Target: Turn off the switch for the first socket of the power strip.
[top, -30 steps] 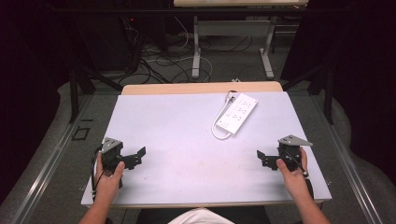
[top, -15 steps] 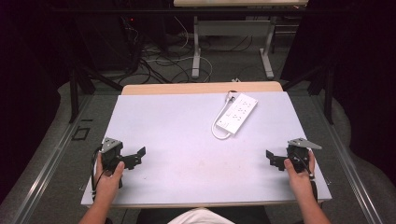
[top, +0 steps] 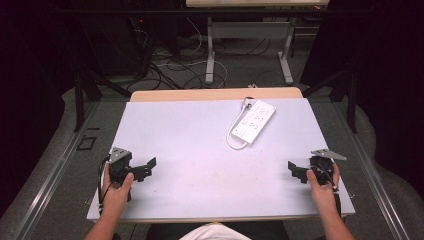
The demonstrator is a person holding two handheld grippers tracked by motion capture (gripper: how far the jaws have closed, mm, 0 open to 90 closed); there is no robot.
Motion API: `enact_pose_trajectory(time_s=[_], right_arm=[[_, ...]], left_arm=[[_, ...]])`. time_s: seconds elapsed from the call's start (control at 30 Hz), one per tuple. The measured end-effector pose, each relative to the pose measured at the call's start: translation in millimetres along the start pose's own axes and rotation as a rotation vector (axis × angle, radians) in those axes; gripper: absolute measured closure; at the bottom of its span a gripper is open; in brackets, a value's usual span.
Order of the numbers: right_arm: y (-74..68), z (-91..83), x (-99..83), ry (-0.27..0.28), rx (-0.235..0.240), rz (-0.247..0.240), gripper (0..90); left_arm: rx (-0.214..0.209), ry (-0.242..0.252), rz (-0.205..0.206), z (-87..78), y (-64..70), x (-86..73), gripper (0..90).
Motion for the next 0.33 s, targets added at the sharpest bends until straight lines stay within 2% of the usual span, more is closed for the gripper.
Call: enact_pose_trajectory(time_s=[0.2, 0.33], right_arm=[[-0.9, -0.1, -0.1, -0.002, -0.002, -0.007, 2.5], [-3.4, -1.2, 0.1, -0.005, 0.009, 0.01, 2.5]], left_arm=[[0.001, 0.004, -0.005, 0.9, 0.0, 0.1, 0.3], [0.003, 0.007, -0.005, 1.0, -0.4, 0.3, 0.4]])
Point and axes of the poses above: each handheld gripper's, and its own axes: z roughly forward along the jaws, x roughly out of its top, y roughly to its right, the point moved 9 cm from there along z, roughly forward along the jaws, and after that the axes turned 4 degrees about -x, right-handed, at the moved point
